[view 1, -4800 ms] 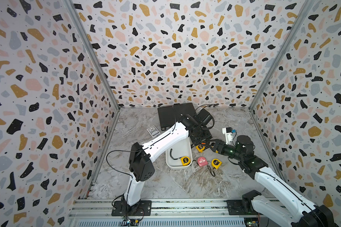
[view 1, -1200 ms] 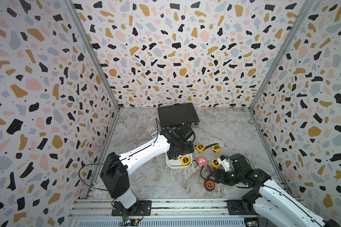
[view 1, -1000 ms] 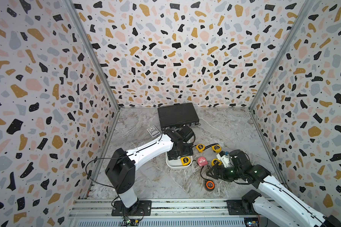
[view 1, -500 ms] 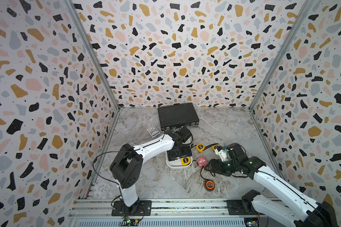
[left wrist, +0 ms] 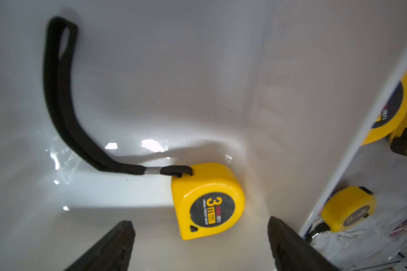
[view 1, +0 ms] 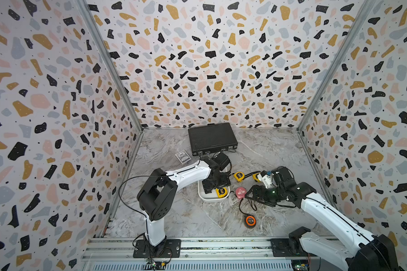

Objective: Take the tape measure out of the storage box
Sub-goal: Pick up the tape measure from the storage box.

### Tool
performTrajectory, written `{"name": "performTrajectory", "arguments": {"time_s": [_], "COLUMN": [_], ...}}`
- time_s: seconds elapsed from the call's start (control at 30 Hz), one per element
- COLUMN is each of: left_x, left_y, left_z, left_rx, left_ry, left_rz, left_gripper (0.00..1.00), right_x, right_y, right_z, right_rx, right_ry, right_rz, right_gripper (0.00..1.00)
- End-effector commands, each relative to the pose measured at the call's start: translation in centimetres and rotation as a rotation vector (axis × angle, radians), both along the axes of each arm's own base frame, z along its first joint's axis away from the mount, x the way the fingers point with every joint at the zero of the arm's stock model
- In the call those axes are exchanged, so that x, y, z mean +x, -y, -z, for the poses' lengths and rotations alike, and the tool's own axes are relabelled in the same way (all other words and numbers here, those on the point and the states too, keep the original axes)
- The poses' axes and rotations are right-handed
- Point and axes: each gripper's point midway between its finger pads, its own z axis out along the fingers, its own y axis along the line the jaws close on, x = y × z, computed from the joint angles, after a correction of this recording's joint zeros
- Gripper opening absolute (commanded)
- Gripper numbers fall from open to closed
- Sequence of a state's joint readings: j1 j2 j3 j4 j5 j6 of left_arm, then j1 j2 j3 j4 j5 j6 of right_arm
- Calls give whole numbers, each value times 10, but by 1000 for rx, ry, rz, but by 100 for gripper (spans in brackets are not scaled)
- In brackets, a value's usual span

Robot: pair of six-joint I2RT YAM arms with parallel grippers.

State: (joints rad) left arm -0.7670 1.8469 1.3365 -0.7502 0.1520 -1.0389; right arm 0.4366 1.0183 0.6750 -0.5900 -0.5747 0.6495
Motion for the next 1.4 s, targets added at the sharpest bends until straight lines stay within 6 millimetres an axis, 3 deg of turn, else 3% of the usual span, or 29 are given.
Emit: {"name": "performTrajectory", "arguments": {"time_s": [0.0,1.03,1.2,1.37], "left_x": [3,7,7,8], "left_y": [5,12,12,12], "left_z": [2,35,42,44], "left_rx": [-25,35,51,59], "left_ry": [-11,-59,-60,-56], "left_rz": [-33,-46,-47,-47], "left_gripper": [93,81,74,59], "right_x": [7,6,7,7], "right_y": [-4,-4,-4,-4], "right_z": [-15,-21,-21,-20], "right_rx": [27,51,51,53], "right_ry": [40,68,70,67], "right_rz": [-19,-20,-19,-20], "right_gripper": [95,95,95,95]}}
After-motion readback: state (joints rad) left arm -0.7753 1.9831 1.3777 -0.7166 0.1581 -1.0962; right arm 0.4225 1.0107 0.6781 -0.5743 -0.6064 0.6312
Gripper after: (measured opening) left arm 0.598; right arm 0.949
